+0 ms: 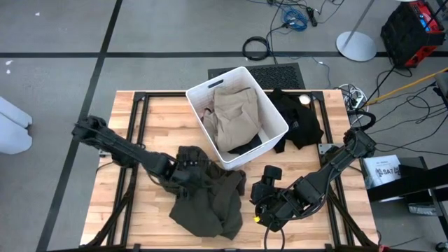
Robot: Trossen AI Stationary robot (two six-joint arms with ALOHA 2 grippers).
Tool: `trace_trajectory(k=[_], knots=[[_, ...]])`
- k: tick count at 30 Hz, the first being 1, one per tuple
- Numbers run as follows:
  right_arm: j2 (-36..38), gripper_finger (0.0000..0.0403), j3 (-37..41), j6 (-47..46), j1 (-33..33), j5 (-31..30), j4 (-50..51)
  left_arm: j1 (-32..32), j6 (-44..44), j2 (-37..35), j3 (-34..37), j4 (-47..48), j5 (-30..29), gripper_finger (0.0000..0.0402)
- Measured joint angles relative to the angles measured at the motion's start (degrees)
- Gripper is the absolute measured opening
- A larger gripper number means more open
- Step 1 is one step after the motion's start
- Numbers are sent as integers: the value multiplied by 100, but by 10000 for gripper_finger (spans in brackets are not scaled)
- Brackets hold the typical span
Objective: Sort clothes
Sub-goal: Put the folded gray jacket into the white laundry bin
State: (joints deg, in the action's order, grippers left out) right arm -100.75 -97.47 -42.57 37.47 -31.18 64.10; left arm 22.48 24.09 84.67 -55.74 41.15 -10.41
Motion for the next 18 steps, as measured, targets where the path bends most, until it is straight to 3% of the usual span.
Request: trace_trajectory(k=[4, 10, 18], knots=[[0, 251, 0, 3, 1, -2, 0, 0, -239, 450, -108, 338, -124, 316], [0, 251, 0, 35, -35, 8, 0, -145, -463, 1138, -114, 54, -332, 316], [2, 251, 0, 22, -31, 155, -54, -594, -587, 1566, 589, -1970, 477, 316]])
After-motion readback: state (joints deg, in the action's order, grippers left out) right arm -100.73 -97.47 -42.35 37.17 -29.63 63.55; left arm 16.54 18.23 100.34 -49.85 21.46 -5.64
